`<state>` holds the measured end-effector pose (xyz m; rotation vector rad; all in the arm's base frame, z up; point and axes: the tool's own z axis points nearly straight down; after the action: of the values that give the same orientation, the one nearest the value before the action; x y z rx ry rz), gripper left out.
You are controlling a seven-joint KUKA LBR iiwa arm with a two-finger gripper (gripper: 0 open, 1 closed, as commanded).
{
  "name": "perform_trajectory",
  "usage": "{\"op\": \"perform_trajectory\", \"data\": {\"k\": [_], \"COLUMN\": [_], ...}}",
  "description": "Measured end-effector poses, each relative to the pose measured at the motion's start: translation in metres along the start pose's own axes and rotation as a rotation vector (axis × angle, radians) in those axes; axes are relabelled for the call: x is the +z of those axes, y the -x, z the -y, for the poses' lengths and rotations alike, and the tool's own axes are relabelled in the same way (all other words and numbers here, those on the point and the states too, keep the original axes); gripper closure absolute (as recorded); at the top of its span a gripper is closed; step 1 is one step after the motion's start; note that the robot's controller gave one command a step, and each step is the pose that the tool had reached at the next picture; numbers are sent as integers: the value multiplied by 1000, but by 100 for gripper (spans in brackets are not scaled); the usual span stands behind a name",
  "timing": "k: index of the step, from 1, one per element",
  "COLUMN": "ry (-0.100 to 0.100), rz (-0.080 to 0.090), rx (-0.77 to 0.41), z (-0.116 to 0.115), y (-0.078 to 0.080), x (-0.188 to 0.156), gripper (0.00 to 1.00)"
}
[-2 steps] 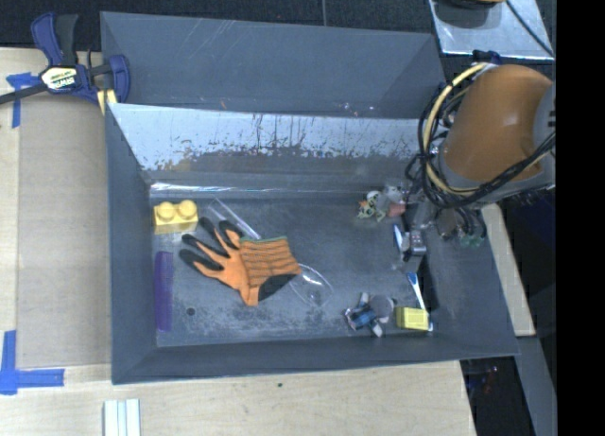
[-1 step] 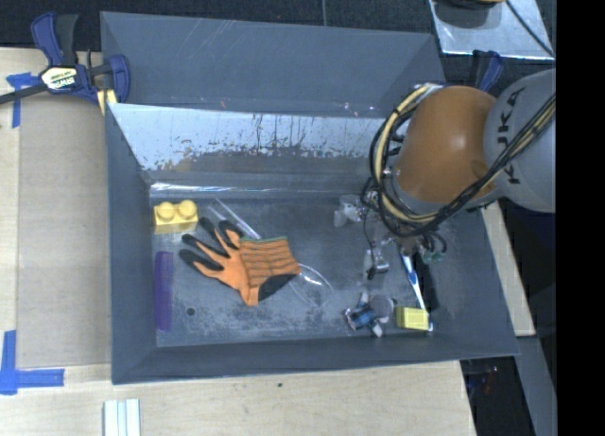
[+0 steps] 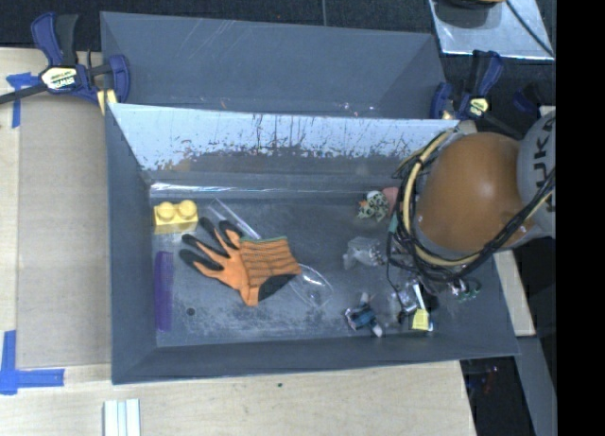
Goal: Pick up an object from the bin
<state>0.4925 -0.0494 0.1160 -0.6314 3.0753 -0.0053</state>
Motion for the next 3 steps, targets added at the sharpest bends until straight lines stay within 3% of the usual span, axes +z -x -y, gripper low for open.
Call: {"op": "perform_trajectory", "data": {"k": [1,2,3], "ry": [0,0,-10], "rz": [8,7,15], "rx": [-258,-231,-713], "z": [55,5,49], "y": [-12,4,-12], "x": [7,25,45], "gripper": [0,0,100]}}
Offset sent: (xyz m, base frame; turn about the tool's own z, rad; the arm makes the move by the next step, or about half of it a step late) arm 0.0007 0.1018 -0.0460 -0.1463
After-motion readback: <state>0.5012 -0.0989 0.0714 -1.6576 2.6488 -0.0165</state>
